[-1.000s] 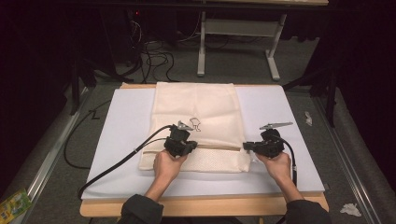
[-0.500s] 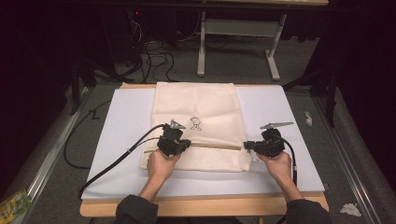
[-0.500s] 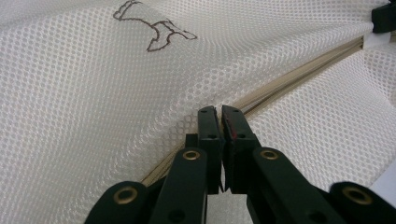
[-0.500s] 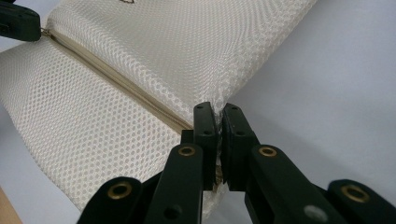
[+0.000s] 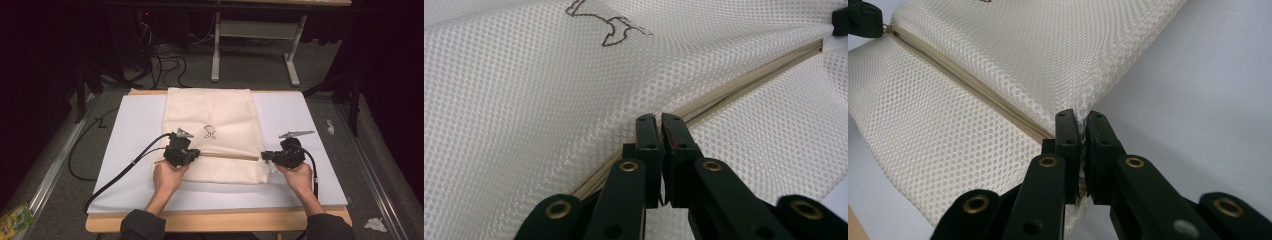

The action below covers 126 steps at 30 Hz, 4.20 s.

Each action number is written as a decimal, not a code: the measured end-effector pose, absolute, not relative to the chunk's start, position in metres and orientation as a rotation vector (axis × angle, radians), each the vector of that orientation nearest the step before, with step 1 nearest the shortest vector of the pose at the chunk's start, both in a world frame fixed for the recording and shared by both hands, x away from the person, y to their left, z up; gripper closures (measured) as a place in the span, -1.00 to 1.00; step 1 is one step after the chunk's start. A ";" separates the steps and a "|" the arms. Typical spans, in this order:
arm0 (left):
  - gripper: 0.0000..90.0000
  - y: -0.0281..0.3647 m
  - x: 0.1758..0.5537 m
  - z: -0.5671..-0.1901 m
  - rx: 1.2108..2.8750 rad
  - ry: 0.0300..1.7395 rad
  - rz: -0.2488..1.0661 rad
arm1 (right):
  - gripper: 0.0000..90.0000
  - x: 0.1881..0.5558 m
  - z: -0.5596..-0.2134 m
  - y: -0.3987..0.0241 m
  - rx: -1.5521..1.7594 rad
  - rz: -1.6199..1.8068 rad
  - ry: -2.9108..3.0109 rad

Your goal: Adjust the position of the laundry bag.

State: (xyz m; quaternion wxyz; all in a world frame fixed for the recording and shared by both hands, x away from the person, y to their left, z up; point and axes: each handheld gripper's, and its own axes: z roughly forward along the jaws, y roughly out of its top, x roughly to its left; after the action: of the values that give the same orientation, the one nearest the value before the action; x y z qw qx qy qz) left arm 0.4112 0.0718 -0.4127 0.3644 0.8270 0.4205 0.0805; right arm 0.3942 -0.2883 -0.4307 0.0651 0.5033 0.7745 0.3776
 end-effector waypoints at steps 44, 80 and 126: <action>0.94 0.109 0.411 -0.413 2.100 1.151 0.259 | 0.94 0.394 -0.427 -0.292 1.510 1.121 2.307; 0.94 0.129 0.414 -0.413 2.063 1.195 0.264 | 0.94 0.397 -0.427 -0.294 1.520 1.121 2.295; 0.94 0.168 0.417 -0.405 2.023 1.277 0.379 | 0.94 0.402 -0.421 -0.308 1.565 1.142 2.218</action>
State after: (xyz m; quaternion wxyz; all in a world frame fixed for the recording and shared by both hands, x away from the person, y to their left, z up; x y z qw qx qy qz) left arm 0.4166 0.1679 -0.4051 0.3520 0.7818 0.4934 0.1463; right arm 0.4023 -0.3082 -0.4205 0.0983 0.5289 0.7494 0.3859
